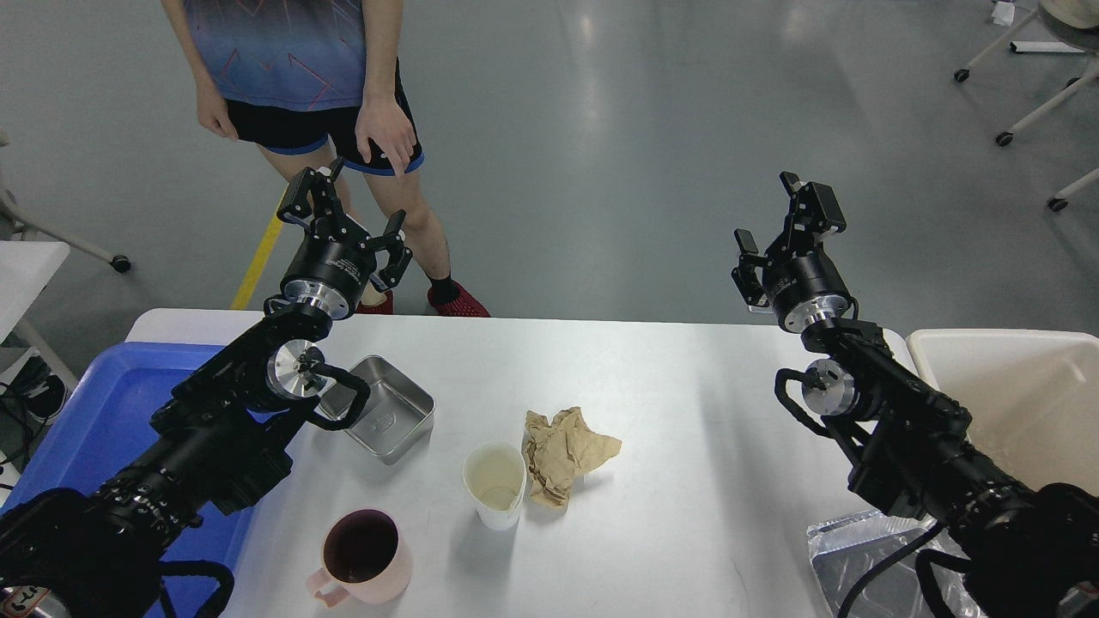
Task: Tidy desktop
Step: 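Swing the left gripper over toward the blue tray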
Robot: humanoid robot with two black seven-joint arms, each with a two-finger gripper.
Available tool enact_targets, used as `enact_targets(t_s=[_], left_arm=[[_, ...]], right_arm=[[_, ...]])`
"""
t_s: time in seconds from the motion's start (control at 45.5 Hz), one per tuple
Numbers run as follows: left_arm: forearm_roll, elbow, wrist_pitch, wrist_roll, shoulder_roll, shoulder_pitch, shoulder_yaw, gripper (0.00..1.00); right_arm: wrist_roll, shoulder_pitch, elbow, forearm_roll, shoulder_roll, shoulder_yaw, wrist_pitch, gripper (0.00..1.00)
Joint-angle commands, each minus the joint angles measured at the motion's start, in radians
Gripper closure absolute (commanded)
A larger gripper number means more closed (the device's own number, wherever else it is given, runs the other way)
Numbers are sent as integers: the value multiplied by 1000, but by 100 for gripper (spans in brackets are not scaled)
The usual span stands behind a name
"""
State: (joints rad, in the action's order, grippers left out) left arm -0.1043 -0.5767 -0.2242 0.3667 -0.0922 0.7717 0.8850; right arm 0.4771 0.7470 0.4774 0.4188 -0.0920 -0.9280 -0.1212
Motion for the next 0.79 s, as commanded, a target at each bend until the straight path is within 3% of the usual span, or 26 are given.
enact_targets(t_s=[0.0,0.769], left_arm=[[0,0,0,1,0,-2,-9,3],[11,-2,5,-11,34,1,-5,3]], right_arm=[[0,0,0,0,0,0,0,0],[0,-8,1,0,0,0,2,0]])
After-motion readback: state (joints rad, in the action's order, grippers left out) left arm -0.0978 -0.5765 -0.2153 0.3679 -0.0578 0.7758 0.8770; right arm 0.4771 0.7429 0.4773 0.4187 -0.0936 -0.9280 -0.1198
